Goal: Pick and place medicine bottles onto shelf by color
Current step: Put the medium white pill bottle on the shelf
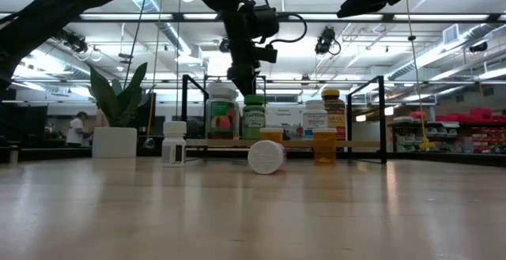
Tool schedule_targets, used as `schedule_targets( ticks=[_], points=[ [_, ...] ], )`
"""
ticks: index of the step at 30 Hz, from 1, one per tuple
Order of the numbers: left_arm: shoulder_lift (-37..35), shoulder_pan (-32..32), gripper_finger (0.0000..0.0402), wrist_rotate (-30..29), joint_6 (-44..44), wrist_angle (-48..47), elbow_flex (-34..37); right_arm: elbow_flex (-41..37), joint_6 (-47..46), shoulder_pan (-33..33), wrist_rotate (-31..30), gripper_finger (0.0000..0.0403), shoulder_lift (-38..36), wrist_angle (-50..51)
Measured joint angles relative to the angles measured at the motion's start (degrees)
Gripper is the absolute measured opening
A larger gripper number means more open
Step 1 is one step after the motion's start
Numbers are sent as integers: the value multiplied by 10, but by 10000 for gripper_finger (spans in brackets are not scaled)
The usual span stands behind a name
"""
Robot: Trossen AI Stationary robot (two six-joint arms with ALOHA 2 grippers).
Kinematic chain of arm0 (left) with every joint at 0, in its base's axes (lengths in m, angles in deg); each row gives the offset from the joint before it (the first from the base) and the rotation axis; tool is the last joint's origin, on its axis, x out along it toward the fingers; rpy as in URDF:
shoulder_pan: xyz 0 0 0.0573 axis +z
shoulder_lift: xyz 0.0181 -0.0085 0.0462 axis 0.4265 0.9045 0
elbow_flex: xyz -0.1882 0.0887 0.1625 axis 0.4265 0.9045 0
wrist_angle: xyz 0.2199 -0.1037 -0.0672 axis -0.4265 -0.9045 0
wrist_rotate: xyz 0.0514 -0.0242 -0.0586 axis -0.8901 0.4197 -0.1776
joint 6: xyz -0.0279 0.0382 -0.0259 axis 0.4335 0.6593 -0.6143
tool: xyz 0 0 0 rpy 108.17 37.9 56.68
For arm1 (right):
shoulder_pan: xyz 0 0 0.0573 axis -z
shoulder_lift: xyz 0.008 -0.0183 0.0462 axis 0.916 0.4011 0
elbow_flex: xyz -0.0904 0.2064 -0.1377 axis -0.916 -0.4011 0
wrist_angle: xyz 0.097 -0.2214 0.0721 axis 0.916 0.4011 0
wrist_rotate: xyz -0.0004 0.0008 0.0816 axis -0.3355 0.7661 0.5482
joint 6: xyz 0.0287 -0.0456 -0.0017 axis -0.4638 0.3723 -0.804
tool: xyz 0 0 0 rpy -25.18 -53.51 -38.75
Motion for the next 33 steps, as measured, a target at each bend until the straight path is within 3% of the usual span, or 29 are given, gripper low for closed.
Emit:
schedule_targets(
  ticks=[33],
  points=[
    [0, -1, 224, 22, -5, -34, 0, 0, 0, 0, 0, 275, 0, 0]
  ],
)
